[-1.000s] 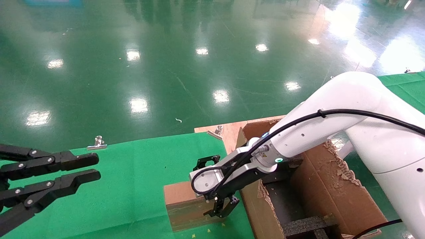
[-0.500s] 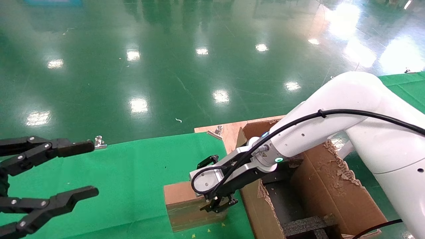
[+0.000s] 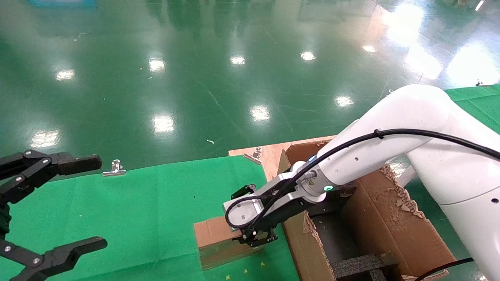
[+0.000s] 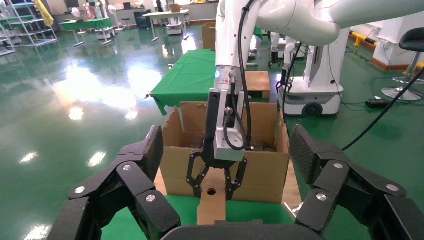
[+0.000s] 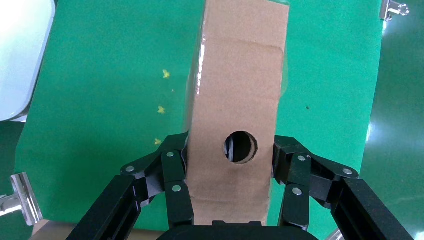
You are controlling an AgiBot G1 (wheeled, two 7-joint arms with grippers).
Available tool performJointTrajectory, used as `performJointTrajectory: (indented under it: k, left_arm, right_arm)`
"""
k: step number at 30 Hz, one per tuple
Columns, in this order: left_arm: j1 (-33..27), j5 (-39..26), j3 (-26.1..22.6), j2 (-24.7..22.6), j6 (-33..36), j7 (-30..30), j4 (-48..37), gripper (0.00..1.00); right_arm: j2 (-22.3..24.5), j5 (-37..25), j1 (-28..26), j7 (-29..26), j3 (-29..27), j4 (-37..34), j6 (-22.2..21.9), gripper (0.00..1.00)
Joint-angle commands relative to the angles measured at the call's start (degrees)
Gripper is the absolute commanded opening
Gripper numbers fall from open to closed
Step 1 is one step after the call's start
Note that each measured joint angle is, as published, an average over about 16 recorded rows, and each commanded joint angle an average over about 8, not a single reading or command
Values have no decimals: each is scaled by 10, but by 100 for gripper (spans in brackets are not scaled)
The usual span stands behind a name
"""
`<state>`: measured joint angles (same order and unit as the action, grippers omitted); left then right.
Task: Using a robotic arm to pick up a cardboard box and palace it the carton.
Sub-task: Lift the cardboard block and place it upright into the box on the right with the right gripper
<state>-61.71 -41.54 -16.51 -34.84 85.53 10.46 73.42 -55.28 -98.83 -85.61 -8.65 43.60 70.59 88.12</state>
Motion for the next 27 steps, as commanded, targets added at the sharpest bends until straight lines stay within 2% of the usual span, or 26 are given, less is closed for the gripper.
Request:
performJointTrajectory:
  k: [1,7,14,20,27]
  left_arm:
    - [0,0,0,0,0,0,0,100]
    - [0,0,0,0,0,0,0,100]
    - [0,0,-1,0,0,0,0,100]
    - [0,0,-1,0,0,0,0,100]
    - [0,1,-1,0,0,-1,0,100]
  right_arm:
    - [0,-1,2,-1,1,1,0,0]
    - [1,30,-37,12,-14,-33,11,0]
    - [3,82,-146,54,-18,-126,27,0]
    - [8,129,-239,94,12,-204,32,0]
    - [27,181,-305,137,69,-268,33,0]
